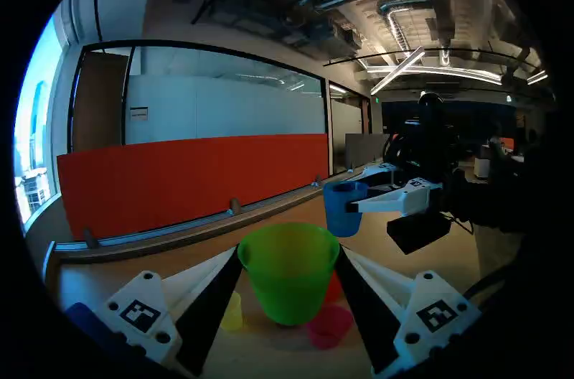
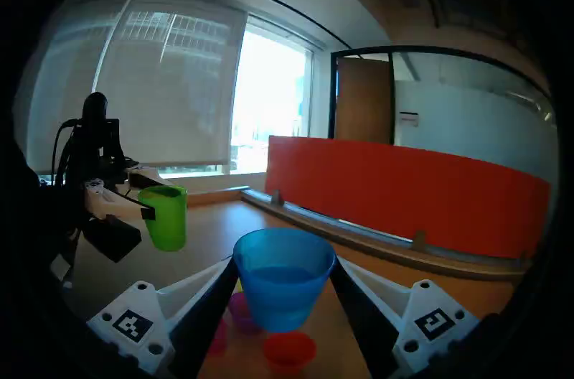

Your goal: Pour water

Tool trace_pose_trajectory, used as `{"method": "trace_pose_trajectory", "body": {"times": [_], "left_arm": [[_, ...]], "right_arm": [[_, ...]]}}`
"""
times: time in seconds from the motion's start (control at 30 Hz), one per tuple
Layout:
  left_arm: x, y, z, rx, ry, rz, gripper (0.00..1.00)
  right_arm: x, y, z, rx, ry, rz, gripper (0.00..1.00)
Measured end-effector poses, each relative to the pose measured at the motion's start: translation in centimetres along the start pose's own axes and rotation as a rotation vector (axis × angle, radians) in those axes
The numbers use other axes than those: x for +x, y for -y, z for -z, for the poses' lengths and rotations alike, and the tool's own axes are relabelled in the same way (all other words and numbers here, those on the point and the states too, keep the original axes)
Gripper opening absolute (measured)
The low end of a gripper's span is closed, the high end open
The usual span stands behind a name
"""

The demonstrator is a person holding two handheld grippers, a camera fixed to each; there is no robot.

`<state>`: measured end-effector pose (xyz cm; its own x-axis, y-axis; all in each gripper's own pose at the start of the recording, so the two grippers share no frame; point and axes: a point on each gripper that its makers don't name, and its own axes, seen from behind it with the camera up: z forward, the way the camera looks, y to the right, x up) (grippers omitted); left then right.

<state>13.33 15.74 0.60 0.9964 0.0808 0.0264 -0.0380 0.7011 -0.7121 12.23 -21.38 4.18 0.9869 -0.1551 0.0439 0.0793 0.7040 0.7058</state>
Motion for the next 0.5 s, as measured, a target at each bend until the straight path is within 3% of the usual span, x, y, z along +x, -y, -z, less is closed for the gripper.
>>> {"method": "trace_pose_trajectory", "body": {"times": [0.5], "left_arm": [[-0.43,0.34,0.06,-0.003,0.014,0.016,0.88]], "right_arm": [[0.56,0.24,0.22,0.034,0.04,0.091,0.91]]}}
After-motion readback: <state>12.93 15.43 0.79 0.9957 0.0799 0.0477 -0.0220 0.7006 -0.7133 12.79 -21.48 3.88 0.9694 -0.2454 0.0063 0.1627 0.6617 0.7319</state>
